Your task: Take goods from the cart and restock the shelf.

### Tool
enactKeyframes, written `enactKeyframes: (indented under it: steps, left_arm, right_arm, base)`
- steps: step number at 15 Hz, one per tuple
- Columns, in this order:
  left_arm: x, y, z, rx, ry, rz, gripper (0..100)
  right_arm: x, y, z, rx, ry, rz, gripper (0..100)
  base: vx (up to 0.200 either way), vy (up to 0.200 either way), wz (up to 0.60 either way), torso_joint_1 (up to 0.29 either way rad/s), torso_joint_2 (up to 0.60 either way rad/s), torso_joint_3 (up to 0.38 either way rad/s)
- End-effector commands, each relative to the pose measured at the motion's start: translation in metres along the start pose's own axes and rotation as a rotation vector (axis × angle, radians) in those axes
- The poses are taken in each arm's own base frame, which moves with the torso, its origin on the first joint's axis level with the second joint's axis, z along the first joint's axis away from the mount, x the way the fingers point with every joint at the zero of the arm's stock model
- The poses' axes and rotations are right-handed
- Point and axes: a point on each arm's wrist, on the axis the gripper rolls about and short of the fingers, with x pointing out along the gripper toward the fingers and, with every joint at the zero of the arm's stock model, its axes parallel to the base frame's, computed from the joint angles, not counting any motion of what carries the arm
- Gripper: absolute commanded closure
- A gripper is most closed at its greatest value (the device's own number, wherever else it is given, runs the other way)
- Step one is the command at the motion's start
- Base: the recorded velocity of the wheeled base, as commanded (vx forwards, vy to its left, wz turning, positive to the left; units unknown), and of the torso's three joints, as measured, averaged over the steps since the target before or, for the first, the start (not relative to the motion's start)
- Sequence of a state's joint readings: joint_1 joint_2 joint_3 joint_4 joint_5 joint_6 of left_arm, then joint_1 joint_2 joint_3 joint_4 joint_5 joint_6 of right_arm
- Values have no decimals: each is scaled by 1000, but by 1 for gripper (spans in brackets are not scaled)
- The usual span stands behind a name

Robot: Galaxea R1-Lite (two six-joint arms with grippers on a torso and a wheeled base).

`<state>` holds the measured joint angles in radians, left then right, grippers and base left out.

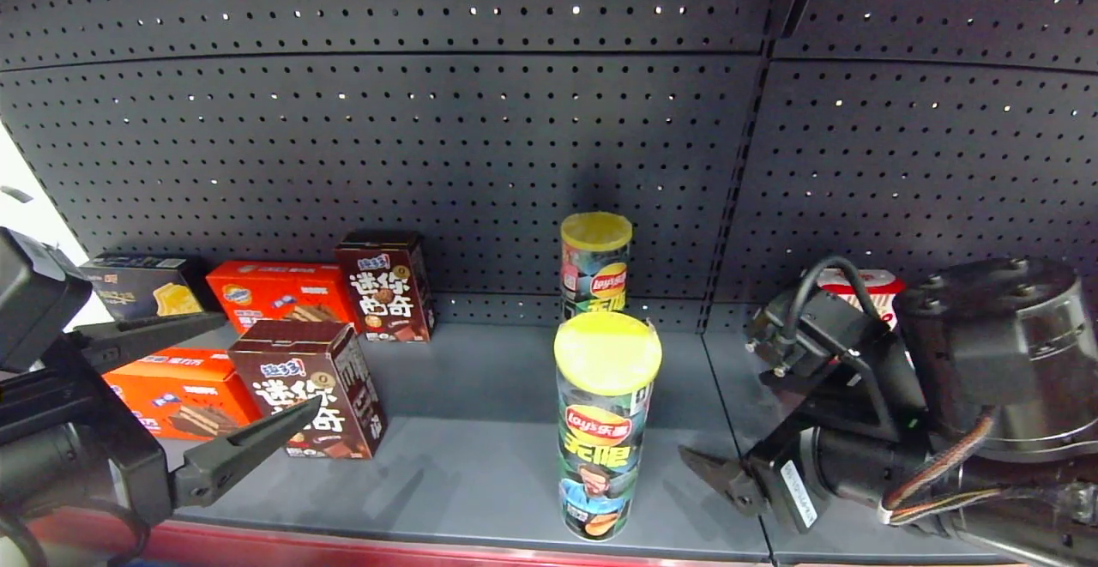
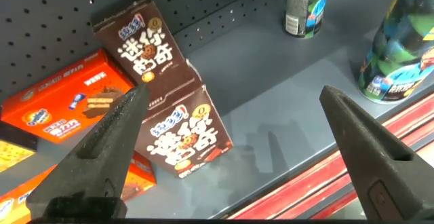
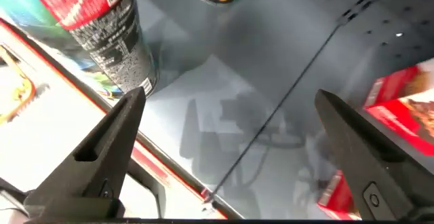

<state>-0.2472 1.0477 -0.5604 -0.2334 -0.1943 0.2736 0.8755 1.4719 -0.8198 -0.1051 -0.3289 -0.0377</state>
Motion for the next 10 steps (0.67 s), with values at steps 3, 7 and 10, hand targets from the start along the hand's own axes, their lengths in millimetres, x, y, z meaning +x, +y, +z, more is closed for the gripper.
enactKeyframes:
  steps: [3, 7, 10]
  left_arm:
    - [1, -1, -2, 0, 9, -9, 0]
    - [3, -1, -1, 2, 8, -16, 0]
    - [2, -2, -2, 2, 9, -17, 0]
  right_arm:
    - [21, 9, -7, -25, 59, 6, 0]
    - [39, 14, -1, -29, 59, 3, 0]
    - [47, 17, 4, -28, 55, 4, 0]
  base:
    - [0, 0, 0, 0, 0, 0]
    - [0, 0, 0, 0, 0, 0]
    - [0, 0, 0, 0, 0, 0]
